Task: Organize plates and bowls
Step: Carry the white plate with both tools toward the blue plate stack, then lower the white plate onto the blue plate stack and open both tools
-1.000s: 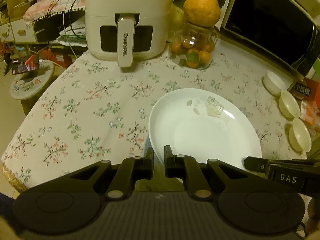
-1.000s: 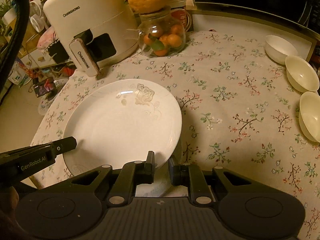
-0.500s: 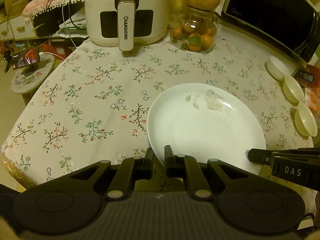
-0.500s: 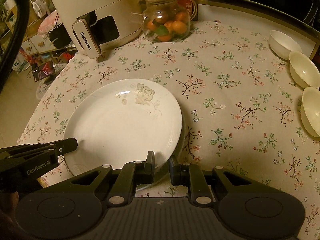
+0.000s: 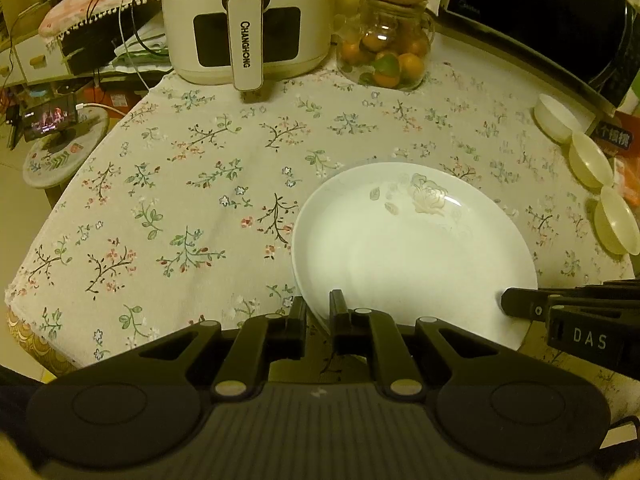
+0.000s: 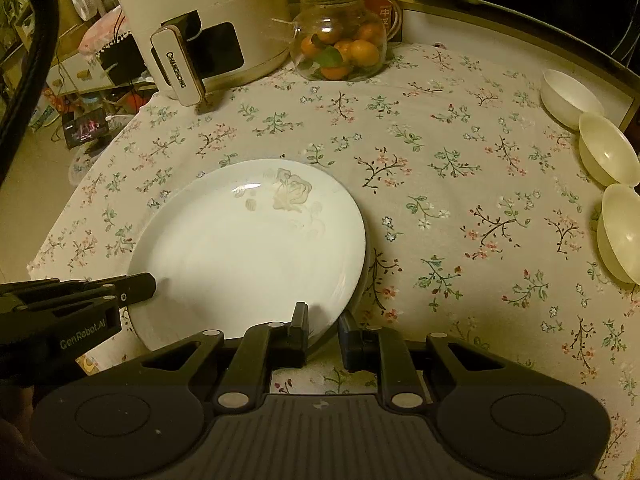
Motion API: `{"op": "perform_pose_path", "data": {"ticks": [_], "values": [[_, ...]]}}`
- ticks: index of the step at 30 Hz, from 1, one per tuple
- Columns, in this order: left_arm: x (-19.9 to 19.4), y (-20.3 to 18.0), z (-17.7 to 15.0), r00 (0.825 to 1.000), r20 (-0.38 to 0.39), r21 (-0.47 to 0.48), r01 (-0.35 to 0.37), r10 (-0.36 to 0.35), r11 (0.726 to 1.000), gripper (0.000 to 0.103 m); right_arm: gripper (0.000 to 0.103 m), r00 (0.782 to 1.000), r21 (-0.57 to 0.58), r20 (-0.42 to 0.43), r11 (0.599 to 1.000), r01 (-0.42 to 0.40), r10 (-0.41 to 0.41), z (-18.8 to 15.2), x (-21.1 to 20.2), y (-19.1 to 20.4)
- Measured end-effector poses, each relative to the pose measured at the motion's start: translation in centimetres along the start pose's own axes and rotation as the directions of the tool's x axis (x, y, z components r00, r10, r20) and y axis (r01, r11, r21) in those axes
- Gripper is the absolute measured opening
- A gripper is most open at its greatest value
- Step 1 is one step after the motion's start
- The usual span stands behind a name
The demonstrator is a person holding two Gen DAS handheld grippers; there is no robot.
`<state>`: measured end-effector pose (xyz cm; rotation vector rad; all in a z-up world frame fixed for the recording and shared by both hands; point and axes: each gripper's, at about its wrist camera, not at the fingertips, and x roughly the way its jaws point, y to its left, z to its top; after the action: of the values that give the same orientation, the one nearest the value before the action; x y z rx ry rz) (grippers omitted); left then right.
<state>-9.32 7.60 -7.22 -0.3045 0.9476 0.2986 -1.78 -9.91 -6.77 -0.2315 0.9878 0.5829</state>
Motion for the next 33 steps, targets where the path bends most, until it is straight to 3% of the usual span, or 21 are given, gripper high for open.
{"op": "perform_pose_path", "data": {"ticks": [33], "values": [[0.5,-1.4,-0.5,0.995,0.048,0.098,-0.087,0.083,0.991,0.012,0.018,0.999,-0.015,-0.003,0.999,0.036,-0.036,-0.1,0.6,0.4]]}}
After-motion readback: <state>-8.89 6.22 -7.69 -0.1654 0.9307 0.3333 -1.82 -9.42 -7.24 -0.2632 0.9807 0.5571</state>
